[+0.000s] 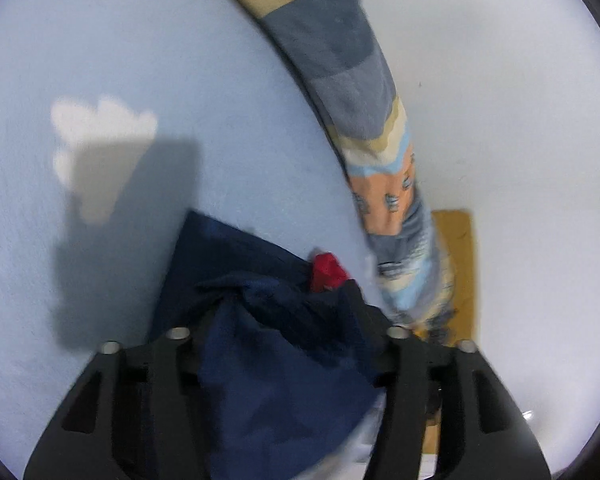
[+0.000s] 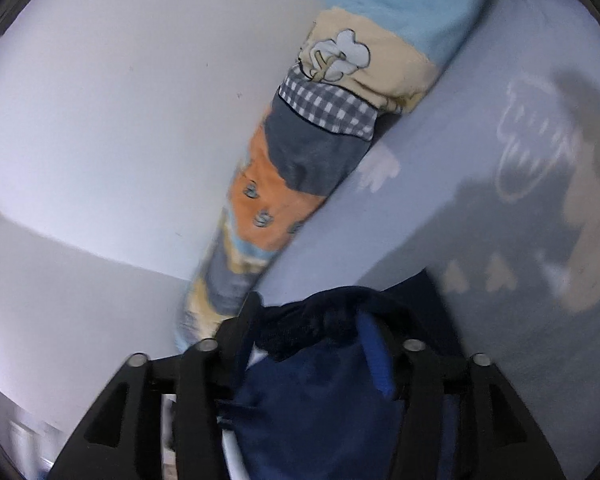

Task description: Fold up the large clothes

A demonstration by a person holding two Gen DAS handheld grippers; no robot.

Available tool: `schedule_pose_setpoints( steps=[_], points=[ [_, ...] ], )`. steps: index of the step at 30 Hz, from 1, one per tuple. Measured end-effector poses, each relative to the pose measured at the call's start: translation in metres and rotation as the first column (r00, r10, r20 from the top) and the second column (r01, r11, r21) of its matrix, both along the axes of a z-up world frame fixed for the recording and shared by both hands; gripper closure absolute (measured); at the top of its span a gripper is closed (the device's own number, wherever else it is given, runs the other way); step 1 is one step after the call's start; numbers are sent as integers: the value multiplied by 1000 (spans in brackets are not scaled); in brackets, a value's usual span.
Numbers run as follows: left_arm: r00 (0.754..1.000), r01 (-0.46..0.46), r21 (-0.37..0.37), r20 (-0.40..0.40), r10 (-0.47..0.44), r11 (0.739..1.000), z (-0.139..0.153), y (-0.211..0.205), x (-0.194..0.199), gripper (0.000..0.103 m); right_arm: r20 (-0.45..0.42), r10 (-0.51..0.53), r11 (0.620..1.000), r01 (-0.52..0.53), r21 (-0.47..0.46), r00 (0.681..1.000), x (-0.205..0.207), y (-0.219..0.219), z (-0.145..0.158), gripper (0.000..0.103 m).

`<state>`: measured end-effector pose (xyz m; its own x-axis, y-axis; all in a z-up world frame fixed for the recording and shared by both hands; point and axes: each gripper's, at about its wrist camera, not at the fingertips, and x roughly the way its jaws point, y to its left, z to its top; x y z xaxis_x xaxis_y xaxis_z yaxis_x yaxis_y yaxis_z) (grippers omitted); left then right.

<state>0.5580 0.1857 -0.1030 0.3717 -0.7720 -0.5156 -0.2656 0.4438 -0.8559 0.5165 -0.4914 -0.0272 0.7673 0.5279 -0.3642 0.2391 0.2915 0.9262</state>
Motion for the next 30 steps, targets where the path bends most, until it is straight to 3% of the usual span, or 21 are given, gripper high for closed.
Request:
schedule_pose_setpoints(
  steps=[2, 3, 7, 9, 11, 13, 14, 15, 16, 17, 18, 19, 20, 21, 22, 23, 24, 25, 26, 28, 30],
  points=[
    [999, -37, -102, -22, 35, 994, -10, 9, -5, 39, -23, -41, 987, 44, 152, 999, -9, -3, -18, 30],
    [999, -40, -134, -19, 38, 990, -10, 12, -8, 39, -35, -44, 984, 50, 174, 998, -10, -2, -20, 30],
    [997, 41, -183, 69, -29, 982, 3, 11, -18, 28, 66, 54, 995, -59, 81, 996, -5, 12, -3, 30],
    [986, 52, -28, 160, -47, 998, 24, 9, -21, 28, 92, 81, 996, -84, 30, 992, -3, 21, 4, 30],
    [960, 54, 163, 263, -96, 985, 47, -6, -25, 28, 83, 109, 991, -102, -88, 991, 5, 31, 10, 30],
    [932, 63, 373, 311, -189, 926, 59, -32, -24, 28, 5, 139, 929, -129, -348, 990, 17, 50, 15, 30],
    [920, 63, 470, 315, -234, 880, 59, -47, -23, 28, -28, 165, 856, -157, -492, 986, 27, 63, 14, 34],
    [906, 57, 595, 307, -293, 802, 56, -68, -21, 28, -74, 170, 796, -181, -578, 983, 34, 72, 9, 39],
    [900, 58, 663, 289, -327, 746, 48, -84, -16, 28, -129, 167, 730, -211, -650, 977, 42, 81, 1, 41],
    [898, 63, 710, 265, -350, 701, 37, -96, -13, 28, -162, 183, 702, -244, -669, 970, 48, 85, -11, 44],
    [904, 68, 755, 231, -361, 652, 23, -106, -7, 28, -199, 191, 676, -276, -683, 961, 53, 87, -24, 57],
    [919, 72, 802, 178, -351, 594, 5, -112, 0, 28, -256, 169, 650, -303, -696, 952, 59, 86, -38, 63],
    [930, 78, 819, 145, -337, 569, -7, -108, 4, 26, -296, 156, 667, -322, -672, 942, 63, 81, -51, 73],
    [939, 81, 822, 127, -319, 564, -17, -104, 9, 16, -310, 137, 676, -317, -665, 941, 63, 75, -57, 89],
    [953, 82, 796, 114, -281, 599, -25, -97, 15, 13, -326, 111, 669, -313, -674, 939, 62, 70, -59, 101],
    [960, 63, 776, 125, -251, 628, -25, -90, 14, 14, -329, 109, 675, -312, -669, 938, 60, 67, -58, 103],
    [962, 48, 787, 128, -239, 616, -20, -89, 11, 14, -330, 97, 664, -308, -681, 939, 56, 67, -53, 103],
    [960, 49, 797, 129, -249, 601, -15, -90, 7, 14, -328, 87, 630, -307, -714, 941, 50, 72, -43, 103],
    [953, 55, 799, 136, -270, 598, -9, -92, 0, 14, -316, 97, 590, -310, -746, 944, 41, 80, -30, 94],
    [929, 56, 773, 191, -316, 632, 11, -96, -22, 14, -271, 167, 543, -318, -777, 948, 20, 101, -5, 92],
    [897, 32, 778, 255, -362, 627, 35, -113, -52, 14, -239, 265, 531, -349, -772, 934, -3, 127, 11, 91]
  ],
)
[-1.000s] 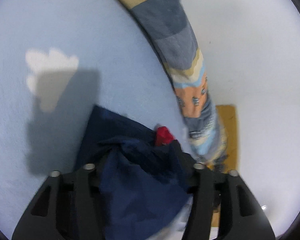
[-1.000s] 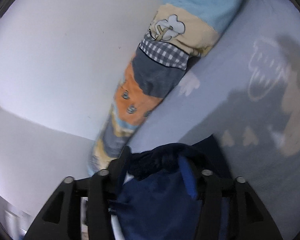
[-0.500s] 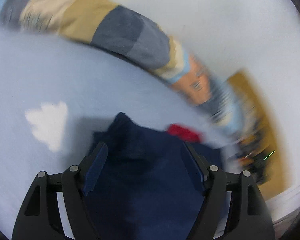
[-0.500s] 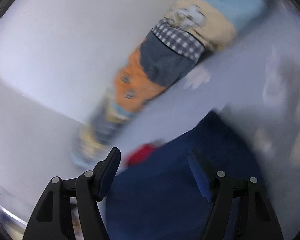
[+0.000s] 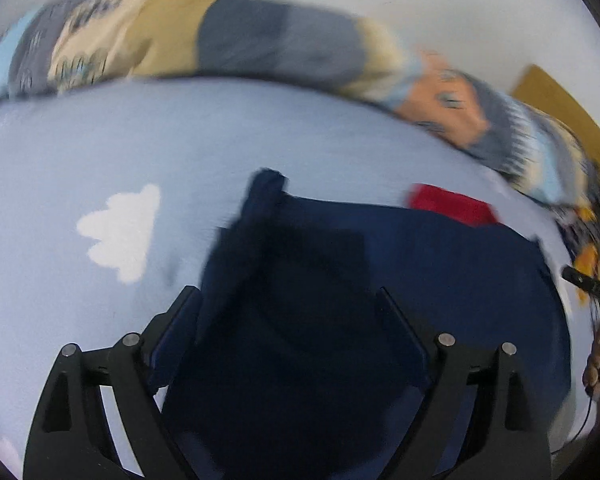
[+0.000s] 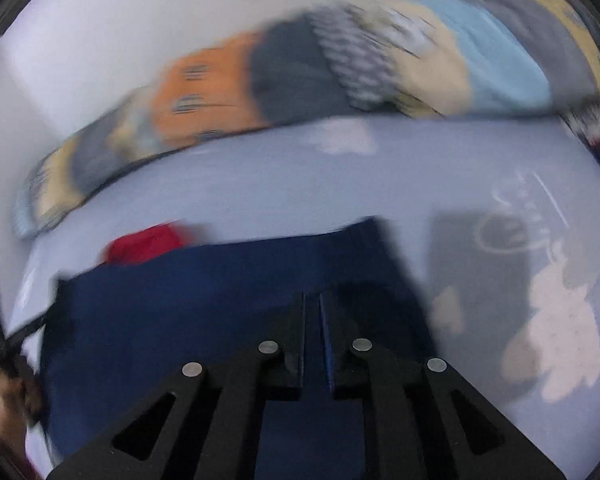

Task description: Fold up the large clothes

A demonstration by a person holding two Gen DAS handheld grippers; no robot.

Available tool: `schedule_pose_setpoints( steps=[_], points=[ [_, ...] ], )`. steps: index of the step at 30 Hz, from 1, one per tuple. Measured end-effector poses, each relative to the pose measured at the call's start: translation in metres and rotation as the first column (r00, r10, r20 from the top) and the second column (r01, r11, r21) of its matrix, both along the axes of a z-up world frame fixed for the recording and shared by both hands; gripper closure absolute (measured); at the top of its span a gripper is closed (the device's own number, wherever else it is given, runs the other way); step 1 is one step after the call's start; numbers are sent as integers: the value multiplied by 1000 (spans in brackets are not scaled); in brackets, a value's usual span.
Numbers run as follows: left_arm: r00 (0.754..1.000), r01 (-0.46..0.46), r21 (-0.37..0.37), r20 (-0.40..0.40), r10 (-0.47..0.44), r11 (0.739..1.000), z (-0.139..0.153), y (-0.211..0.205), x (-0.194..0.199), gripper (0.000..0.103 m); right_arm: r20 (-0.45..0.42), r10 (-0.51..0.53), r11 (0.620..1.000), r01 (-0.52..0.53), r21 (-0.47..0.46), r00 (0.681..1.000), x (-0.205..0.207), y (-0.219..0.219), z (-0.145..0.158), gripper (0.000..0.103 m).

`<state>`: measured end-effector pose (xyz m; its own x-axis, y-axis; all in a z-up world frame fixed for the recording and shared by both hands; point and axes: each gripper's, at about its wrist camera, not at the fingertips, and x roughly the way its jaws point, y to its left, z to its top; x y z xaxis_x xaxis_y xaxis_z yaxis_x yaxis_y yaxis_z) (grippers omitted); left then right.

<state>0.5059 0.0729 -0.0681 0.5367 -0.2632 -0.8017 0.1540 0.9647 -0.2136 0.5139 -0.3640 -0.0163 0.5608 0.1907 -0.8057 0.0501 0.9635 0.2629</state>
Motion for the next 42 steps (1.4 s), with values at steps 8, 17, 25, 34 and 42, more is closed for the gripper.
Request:
schedule_pose_setpoints(
  steps=[8, 17, 25, 34, 42],
  points=[
    [980, 169, 61, 99, -174, 984, 8, -84, -111, 14, -41, 394, 919, -393, 13, 918, -99, 161, -11, 86],
    [999, -49, 228, 4, 50, 972, -39, 6, -119, 13, -156, 168, 973, -189, -133, 973, -147, 54, -55, 98],
    [938, -329, 133, -69, 340, 935, -32, 89, -136, 5, -213, -327, 937, 288, -196, 921, -196, -74, -41, 96],
    [977, -212, 163, 69, 203, 963, -3, 31, -123, 5, -107, -173, 984, 169, -52, 979, -188, 11, -12, 90],
    [967, -249, 103, -23, 252, 963, -13, 62, -103, 5, -163, -194, 981, 195, -14, 967, -194, -2, -23, 85]
  ],
)
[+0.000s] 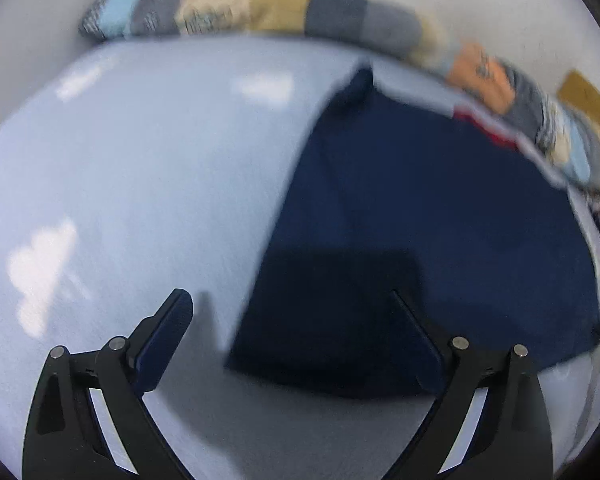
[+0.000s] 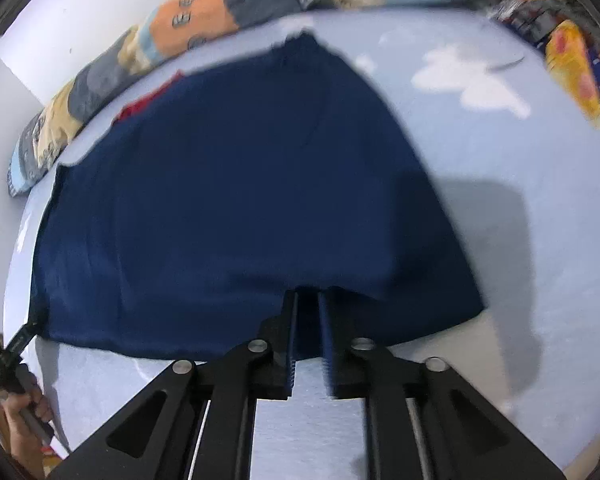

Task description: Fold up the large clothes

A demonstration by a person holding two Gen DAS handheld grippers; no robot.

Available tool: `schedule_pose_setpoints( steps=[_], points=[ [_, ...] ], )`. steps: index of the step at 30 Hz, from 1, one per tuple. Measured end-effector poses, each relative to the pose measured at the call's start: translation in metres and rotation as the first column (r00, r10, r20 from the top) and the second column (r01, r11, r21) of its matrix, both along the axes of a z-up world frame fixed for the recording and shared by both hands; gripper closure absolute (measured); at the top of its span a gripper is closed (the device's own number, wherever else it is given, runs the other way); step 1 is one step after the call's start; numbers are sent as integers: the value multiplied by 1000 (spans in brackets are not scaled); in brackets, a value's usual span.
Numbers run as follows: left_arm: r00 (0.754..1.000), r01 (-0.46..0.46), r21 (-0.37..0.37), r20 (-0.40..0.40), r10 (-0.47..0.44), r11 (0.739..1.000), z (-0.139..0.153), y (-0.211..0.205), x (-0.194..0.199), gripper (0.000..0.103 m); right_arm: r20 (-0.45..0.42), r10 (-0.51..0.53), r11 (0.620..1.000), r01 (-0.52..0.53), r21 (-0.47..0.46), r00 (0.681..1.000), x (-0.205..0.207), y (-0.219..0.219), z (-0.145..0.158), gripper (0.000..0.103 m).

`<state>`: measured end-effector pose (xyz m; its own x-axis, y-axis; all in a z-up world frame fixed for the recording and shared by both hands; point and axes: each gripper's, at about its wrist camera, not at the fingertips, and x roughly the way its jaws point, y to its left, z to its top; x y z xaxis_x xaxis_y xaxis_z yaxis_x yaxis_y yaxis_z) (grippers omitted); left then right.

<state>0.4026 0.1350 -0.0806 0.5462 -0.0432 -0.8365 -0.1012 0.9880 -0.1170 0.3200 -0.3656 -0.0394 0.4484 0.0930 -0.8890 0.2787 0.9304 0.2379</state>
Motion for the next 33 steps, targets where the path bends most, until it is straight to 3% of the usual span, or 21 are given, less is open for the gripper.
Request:
schedule_pose_setpoints(
  steps=[2, 5, 10, 14, 17, 19, 22, 24, 26, 27, 28, 30, 33],
  points=[
    [996, 0, -37, 85, 3, 999, 25, -7, 17, 5, 53, -29, 999, 28, 20, 998, -4, 2, 15, 85],
    [993, 26, 13, 111, -27, 1000, 42, -33, 59, 5, 79, -17, 1000, 18, -5, 997, -8, 12, 23, 84],
    [999, 21, 95, 41, -25, 995, 27, -62, 137, 5, 74, 11, 1000, -10, -23, 997, 1, 11, 22, 84],
    [991, 7, 97, -131, 6, 995, -27, -55, 169, 4, 9, -17, 999, 17, -27, 1000, 20, -5, -1, 84],
    [995, -25, 47, -98, 30, 999, -22, -45, 157, 4, -71, -59, 998, 58, -27, 996, 28, -20, -21, 87],
    [999, -10, 26, -53, 11, 1000, -9, -42, 137, 5, -52, -75, 997, 77, 26, 996, 26, -27, -16, 87],
    [1000, 30, -4, 1, -30, 1000, 7, -38, 96, 5, -8, -78, 997, 78, 3, 997, 22, -24, -3, 83],
    [998, 50, 0, -23, -50, 999, 5, -36, 74, 5, -34, -90, 996, 90, -5, 995, 20, -23, -9, 78],
    [994, 45, 42, -102, -40, 998, -13, -35, 61, 4, -83, -97, 995, 96, -12, 992, 21, -25, -24, 75],
    [989, 43, 20, -141, -40, 999, -25, -34, 52, 3, -85, -91, 996, 91, -9, 992, 21, -25, -27, 75],
    [989, 16, -34, -150, -21, 999, -29, -28, 40, 4, -79, -96, 995, 96, -10, 992, 19, -25, -24, 75],
    [990, -51, -21, -136, 48, 998, -23, -14, 12, 4, -40, -105, 994, 107, 31, 994, 12, -23, -12, 72],
    [993, -63, -37, -103, 59, 997, -10, -10, -25, 4, 8, -77, 994, 76, 75, 997, -4, -9, 4, 72]
  ],
)
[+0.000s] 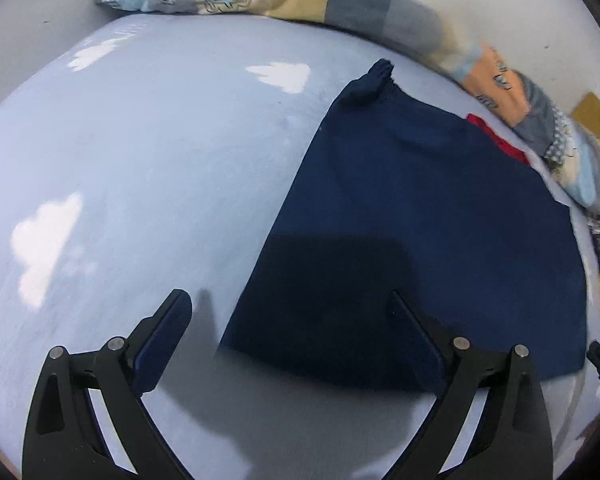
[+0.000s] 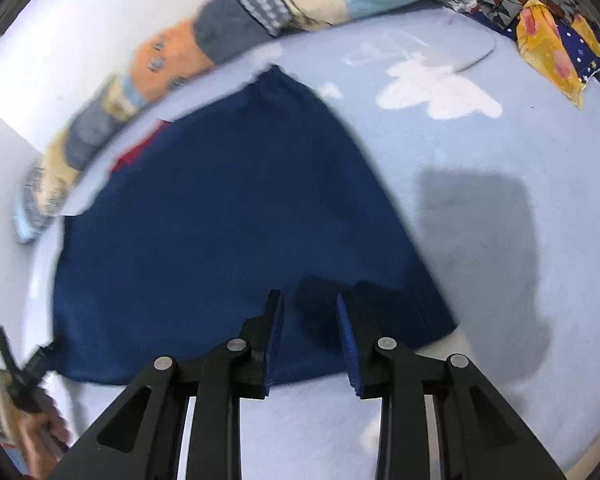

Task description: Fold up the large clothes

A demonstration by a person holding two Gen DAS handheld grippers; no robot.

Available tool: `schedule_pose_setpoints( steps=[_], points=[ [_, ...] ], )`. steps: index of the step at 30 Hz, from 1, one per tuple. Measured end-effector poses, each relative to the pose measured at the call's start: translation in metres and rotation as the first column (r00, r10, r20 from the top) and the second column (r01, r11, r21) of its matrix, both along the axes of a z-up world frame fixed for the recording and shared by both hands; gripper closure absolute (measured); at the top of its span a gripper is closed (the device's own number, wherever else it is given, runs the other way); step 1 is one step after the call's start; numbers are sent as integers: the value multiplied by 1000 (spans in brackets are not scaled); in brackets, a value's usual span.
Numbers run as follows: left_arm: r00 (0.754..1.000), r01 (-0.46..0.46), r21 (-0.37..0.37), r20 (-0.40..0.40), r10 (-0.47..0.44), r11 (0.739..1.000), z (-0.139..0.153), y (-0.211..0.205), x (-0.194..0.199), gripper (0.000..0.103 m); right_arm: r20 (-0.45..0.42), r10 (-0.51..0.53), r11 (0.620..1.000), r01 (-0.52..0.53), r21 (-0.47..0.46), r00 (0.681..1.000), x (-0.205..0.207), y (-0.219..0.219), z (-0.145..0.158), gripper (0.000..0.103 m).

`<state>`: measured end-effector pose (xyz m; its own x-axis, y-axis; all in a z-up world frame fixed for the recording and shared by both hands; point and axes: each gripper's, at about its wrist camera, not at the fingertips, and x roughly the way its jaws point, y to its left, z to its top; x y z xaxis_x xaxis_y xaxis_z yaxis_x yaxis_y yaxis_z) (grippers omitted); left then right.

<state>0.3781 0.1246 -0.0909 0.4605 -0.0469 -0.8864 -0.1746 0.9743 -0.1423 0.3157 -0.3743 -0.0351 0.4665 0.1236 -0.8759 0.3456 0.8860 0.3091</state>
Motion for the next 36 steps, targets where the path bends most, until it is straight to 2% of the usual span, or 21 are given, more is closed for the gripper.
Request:
schedule_pose_setpoints(
  steps=[3, 5, 7, 9, 13, 15, 17, 19, 21, 24, 27, 29, 30, 32, 34, 36],
  points=[
    [1000, 11, -10, 8, -11, 1000, 10, -9, -29, 4, 39, 72, 997, -72, -4, 997, -10, 28, 14, 72],
    [999, 38, 23, 22, -38, 999, 18, -24, -43, 4, 54, 105, 994, -106, 12, 993, -17, 48, 17, 72],
    [995, 82, 54, 48, -84, 995, 24, -38, -43, 4, 68, 147, 987, -151, 63, 987, -19, 69, 15, 72],
    [987, 137, 82, 74, -143, 987, 30, -62, -44, 4, 73, 191, 978, -196, 75, 979, -18, 89, 14, 72],
    [960, 232, 179, 117, -255, 956, 36, -100, -25, 4, 93, 306, 952, -303, -38, 948, -8, 126, 18, 73],
    [953, 258, 203, 109, -283, 945, 28, -111, -16, 4, 97, 338, 941, -334, -53, 936, -2, 134, 16, 72],
    [956, 274, 208, 50, -290, 939, 12, -111, -8, 4, 76, 349, 937, -346, -52, 934, 4, 138, 7, 72],
    [956, 288, 232, -14, -292, 929, -7, -113, 1, 3, 15, 345, 938, -344, -47, 938, 16, 138, -11, 73],
    [955, 292, 234, -27, -294, 927, -14, -110, 5, 0, -67, 335, 941, -337, -21, 940, 25, 134, -35, 75],
    [955, 291, 218, -15, -295, 932, -7, -105, 5, 0, -41, 312, 949, -310, 47, 949, 24, 125, -28, 75],
    [962, 261, 241, 21, -273, 935, 2, -93, 1, 0, 29, 246, 958, -247, 144, 969, 16, 101, -12, 73],
    [970, 230, 198, 27, -240, 953, 3, -79, 0, 0, 54, 172, 968, -179, 178, 984, 6, 78, -4, 67],
    [975, 213, 150, 25, -219, 965, 5, -69, 0, 0, 59, 119, 968, -129, 216, 991, 0, 61, -2, 61],
    [985, 169, 26, 24, -169, 985, 9, -48, -2, 0, 53, 16, 956, -31, 291, 998, -13, 27, -5, 58],
    [994, 109, -86, 6, -109, 990, 11, -26, -3, 1, 25, -69, 941, 57, 334, 997, -24, -2, -13, 58],
    [999, 38, -179, -6, -40, 983, 11, -2, -8, 4, 9, -141, 927, 129, 352, 990, -35, -27, -18, 58]
  ],
)
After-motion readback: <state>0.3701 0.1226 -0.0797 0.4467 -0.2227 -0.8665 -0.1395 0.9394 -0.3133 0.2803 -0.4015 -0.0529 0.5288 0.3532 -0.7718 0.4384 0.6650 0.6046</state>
